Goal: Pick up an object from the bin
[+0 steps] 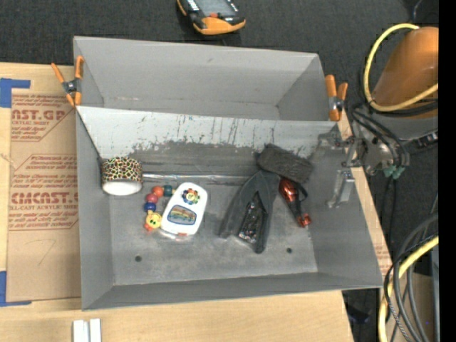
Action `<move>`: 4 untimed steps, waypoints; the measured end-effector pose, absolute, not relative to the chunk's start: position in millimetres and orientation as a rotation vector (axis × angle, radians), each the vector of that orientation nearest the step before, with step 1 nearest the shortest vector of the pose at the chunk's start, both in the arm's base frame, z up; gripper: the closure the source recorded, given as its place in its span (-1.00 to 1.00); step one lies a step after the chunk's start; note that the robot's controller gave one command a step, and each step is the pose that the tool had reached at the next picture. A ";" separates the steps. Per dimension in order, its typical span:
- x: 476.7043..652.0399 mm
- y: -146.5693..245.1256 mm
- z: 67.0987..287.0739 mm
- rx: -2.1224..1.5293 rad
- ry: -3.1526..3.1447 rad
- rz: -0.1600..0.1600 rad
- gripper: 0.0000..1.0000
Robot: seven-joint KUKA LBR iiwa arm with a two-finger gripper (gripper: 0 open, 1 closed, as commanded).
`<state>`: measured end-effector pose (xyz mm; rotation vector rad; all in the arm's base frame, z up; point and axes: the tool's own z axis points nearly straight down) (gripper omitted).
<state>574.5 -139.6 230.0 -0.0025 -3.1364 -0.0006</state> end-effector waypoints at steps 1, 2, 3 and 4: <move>576.0 -138.7 235.1 0.001 -3.145 0.001 -1.00; 567.0 -81.6 115.7 0.287 -3.133 0.002 -1.00; 569.0 -51.4 157.3 0.289 -3.141 0.006 -1.00; 594.0 -32.7 101.0 0.573 -3.098 0.001 -1.00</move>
Offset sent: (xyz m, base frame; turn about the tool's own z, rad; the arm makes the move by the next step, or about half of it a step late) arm -0.0122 0.0797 -0.1600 -0.2538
